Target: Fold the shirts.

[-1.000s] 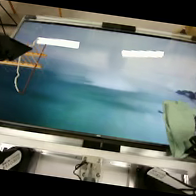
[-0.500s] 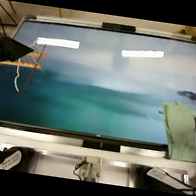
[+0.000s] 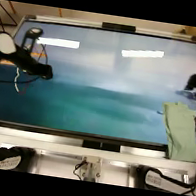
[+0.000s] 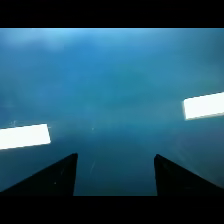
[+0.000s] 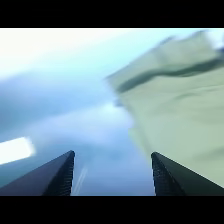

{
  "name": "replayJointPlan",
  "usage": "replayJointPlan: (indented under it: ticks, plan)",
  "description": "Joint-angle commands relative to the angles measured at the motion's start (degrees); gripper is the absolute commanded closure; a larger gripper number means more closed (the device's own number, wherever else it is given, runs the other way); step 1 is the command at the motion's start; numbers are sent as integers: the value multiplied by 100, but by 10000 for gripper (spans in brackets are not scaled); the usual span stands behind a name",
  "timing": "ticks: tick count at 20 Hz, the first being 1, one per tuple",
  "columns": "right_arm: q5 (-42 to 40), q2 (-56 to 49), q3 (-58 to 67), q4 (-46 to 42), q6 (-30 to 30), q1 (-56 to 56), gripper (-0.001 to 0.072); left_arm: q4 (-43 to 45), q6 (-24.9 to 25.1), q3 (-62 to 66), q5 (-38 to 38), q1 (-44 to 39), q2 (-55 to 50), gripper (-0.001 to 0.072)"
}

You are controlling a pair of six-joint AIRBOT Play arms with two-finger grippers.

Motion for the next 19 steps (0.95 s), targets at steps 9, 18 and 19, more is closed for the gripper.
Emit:
replayJointPlan:
  ticks: [9, 18, 19]
  plan:
    - [415, -520, 146, 289, 219, 1818, 110, 57, -74, -675, 922, -407, -129, 118]
    - [415, -520, 146, 334, 221, 1836, 110, 61, -70, -678, 951, -407, -144, 117]
    - [417, -520, 146, 334, 219, 1836, 110, 61, -70, -678, 953, -407, -144, 117]
